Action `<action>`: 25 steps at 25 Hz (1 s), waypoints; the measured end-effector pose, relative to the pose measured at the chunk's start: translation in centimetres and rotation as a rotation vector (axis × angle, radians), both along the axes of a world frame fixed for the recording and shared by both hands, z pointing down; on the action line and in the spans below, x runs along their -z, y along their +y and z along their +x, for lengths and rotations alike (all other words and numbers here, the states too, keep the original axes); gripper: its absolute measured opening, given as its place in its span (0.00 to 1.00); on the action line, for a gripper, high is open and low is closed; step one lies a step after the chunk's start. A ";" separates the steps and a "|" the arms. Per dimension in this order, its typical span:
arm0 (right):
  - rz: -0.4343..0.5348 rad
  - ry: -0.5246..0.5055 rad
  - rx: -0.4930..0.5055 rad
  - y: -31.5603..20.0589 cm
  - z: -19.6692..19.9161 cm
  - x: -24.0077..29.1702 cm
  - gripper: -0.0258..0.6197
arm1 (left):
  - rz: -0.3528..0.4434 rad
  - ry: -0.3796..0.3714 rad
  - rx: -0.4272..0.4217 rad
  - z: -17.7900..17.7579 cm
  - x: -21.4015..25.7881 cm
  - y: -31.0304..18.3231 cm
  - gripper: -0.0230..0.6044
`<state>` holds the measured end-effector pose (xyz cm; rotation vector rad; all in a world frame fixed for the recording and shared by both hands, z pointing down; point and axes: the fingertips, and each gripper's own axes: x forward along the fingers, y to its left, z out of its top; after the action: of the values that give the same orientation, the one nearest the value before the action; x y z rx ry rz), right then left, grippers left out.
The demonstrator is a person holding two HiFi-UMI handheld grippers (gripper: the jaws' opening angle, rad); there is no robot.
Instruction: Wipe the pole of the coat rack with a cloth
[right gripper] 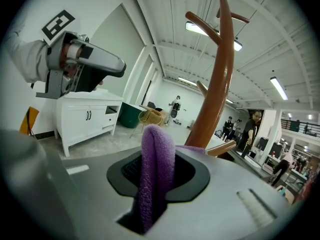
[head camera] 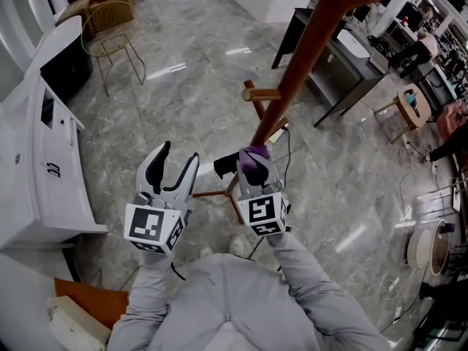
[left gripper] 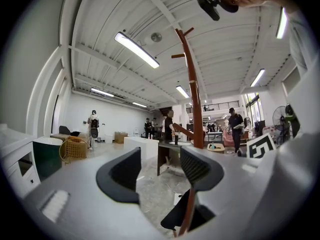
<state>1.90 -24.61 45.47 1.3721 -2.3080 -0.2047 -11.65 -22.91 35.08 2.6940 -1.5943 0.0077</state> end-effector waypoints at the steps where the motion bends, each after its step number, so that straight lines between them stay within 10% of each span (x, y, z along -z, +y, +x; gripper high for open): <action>1: 0.007 -0.007 -0.002 0.2 0.1 0.4 0.15 | 0.001 0.000 -0.001 0.0 0.0 0.0 0.46; 15: 0.320 -0.156 -0.101 4.2 4.5 17.1 0.15 | 0.023 0.008 -0.029 1.2 0.9 0.7 0.46; 25: 0.561 -0.114 0.009 4.4 3.1 27.6 0.15 | 0.047 0.000 -0.026 1.1 1.6 1.7 0.46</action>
<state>4.99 -20.24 17.83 1.6620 -2.4554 -0.8490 -10.52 -21.26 33.51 2.7498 -1.5794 -0.0296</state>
